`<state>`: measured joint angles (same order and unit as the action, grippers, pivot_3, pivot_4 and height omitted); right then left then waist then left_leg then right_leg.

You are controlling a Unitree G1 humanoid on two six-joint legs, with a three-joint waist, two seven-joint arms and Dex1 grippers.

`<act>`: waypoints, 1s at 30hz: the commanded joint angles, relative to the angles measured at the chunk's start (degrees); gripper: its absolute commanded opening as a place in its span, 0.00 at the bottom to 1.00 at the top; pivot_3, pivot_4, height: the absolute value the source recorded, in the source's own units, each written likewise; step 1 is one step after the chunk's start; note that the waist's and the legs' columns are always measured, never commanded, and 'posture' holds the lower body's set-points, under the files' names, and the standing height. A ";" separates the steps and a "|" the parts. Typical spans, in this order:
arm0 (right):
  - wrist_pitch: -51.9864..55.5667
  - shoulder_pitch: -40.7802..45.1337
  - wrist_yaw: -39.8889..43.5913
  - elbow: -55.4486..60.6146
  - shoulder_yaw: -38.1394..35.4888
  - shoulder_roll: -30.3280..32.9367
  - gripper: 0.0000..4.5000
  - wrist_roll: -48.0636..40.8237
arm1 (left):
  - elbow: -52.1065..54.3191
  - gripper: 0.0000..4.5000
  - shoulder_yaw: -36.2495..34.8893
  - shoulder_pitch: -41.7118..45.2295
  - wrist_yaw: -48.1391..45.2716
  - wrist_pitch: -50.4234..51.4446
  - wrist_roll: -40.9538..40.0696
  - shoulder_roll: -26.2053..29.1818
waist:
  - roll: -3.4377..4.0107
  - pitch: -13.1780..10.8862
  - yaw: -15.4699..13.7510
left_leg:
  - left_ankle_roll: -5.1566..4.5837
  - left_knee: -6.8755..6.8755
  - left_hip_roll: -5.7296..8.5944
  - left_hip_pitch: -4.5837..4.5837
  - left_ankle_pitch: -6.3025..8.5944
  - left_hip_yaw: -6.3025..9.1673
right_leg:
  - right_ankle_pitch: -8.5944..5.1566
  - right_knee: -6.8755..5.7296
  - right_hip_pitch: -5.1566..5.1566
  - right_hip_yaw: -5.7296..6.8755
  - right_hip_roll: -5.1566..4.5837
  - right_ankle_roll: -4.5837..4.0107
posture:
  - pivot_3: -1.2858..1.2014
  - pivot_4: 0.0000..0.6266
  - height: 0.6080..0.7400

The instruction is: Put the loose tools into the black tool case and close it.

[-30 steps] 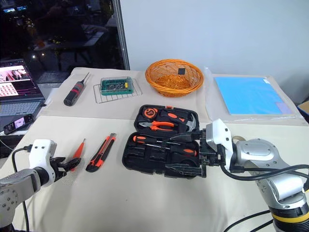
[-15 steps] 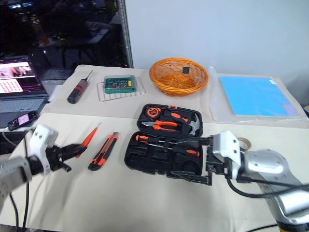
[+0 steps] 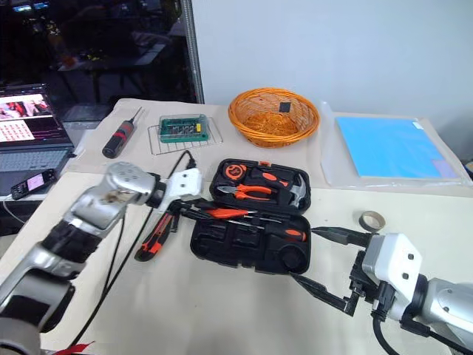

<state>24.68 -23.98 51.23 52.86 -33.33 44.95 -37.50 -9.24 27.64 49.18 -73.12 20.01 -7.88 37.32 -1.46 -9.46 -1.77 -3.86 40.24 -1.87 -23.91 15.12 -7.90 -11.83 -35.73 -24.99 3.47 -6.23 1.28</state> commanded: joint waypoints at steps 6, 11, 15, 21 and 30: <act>1.23 -2.13 -3.74 4.67 -2.39 -0.07 1.00 -2.55 | -6.68 0.09 2.59 1.64 -5.30 -7.63 6.47 -2.36 | -0.01 0.00 0.71 | -0.02 0.11 -0.01 -0.02 0.01 0.08 | 0.00 -0.10 -0.01 0.00 -0.01 0.04 | 0.52 0.24 1.00; 0.91 -3.39 -4.45 5.25 -2.42 -0.20 1.00 -2.71 | -5.80 0.09 2.77 0.83 -6.14 -7.34 8.49 -2.10 | -0.01 0.01 0.90 | -0.08 0.18 -0.04 -0.01 0.04 0.12 | -0.03 -0.09 0.05 0.00 -0.04 0.14 | 0.52 0.24 1.00; 0.67 -3.81 -4.84 5.36 -2.02 -0.10 1.00 -2.53 | -5.69 0.09 2.98 0.82 -6.15 -6.58 9.97 -2.03 | -0.01 0.02 0.98 | -0.09 0.18 -0.04 -0.01 0.05 0.13 | -0.01 -0.10 0.06 0.00 -0.04 0.10 | 0.52 0.24 1.00; 0.51 -4.05 -4.96 5.51 -1.80 -0.12 1.00 -2.44 | -2.96 0.09 2.28 -0.17 -7.96 -3.44 10.00 0.25 | -0.01 0.03 1.29 | -0.09 0.19 -0.06 0.07 0.05 0.11 | -0.04 -0.15 0.09 -0.04 -0.01 0.14 | 0.52 0.24 1.00; 0.28 -3.54 -5.41 5.24 -0.81 0.05 1.00 -2.23 | -3.89 0.09 2.75 0.56 -8.73 -3.65 11.51 1.13 | 0.00 0.03 1.26 | -0.08 0.19 -0.05 0.09 0.05 0.10 | -0.04 -0.17 0.09 -0.06 0.00 0.13 | 0.52 0.24 1.00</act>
<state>25.76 -27.82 46.05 56.81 -33.99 44.80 -39.41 -12.09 30.02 49.75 -80.46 16.46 1.74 36.85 -1.46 -9.43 -0.51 -3.95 40.43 -1.92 -23.81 15.17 -7.81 -11.86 -35.91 -24.90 3.40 -6.23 1.41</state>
